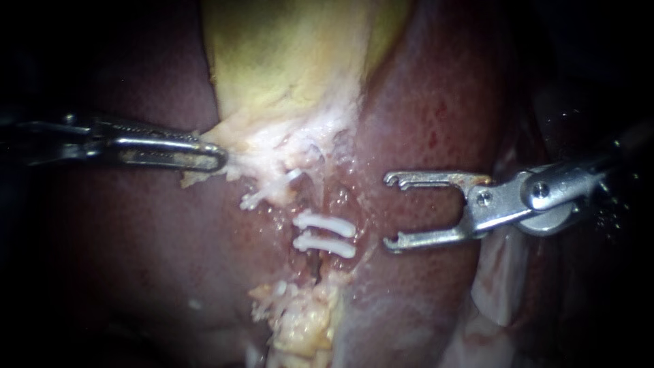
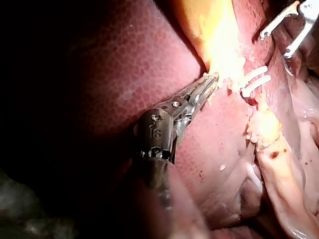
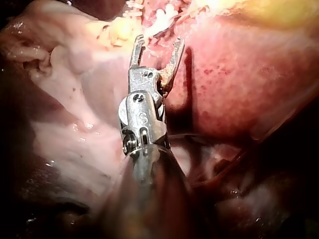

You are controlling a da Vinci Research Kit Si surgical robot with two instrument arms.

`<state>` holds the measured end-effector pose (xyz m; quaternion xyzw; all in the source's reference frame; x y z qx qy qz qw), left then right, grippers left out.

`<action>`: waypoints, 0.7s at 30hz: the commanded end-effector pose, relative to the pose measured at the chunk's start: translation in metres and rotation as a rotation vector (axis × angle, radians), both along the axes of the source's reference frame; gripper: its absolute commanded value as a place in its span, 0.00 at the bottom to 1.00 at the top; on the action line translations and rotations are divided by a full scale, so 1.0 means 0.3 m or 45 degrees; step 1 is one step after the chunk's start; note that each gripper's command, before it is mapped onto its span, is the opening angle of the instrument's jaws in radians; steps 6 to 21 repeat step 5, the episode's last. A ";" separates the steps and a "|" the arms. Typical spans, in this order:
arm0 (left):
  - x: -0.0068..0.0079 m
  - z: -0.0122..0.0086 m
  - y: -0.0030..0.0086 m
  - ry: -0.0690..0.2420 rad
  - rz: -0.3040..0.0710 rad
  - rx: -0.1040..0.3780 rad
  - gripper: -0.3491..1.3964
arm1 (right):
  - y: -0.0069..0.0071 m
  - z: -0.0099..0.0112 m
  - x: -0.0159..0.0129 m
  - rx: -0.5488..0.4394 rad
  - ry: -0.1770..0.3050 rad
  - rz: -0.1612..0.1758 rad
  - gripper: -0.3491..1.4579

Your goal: Going back second clip right tube

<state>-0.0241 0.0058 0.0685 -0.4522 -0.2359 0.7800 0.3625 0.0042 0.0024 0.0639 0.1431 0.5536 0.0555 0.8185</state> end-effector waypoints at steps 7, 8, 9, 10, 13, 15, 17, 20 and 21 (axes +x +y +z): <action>0.0005 -0.0004 0.0002 -0.003 0.003 0.002 0.00 | 0.0002 -0.0001 0.0000 -0.013 0.003 -0.005 0.47; 0.0005 -0.0004 0.0002 -0.003 0.003 0.002 0.00 | 0.0002 -0.0001 0.0000 -0.013 0.003 -0.005 0.47; 0.0005 -0.0004 0.0002 -0.003 0.003 0.002 0.00 | 0.0002 -0.0001 0.0000 -0.013 0.003 -0.005 0.47; 0.0005 -0.0004 0.0002 -0.003 0.003 0.002 0.00 | 0.0002 -0.0001 0.0000 -0.013 0.003 -0.005 0.47; 0.0005 -0.0004 0.0002 -0.003 0.003 0.002 0.00 | 0.0002 -0.0001 0.0000 -0.013 0.003 -0.005 0.47; 0.0005 -0.0004 0.0002 -0.003 0.003 0.002 0.00 | 0.0002 -0.0001 0.0000 -0.013 0.003 -0.005 0.47; 0.0005 -0.0004 0.0002 -0.003 0.003 0.002 0.00 | 0.0002 -0.0001 0.0000 -0.013 0.003 -0.005 0.47; 0.0005 -0.0004 0.0002 -0.003 0.003 0.002 0.00 | 0.0002 -0.0001 0.0000 -0.013 0.003 -0.005 0.47; 0.0005 -0.0004 0.0002 -0.003 0.003 0.002 0.00 | 0.0002 -0.0001 0.0000 -0.013 0.003 -0.005 0.47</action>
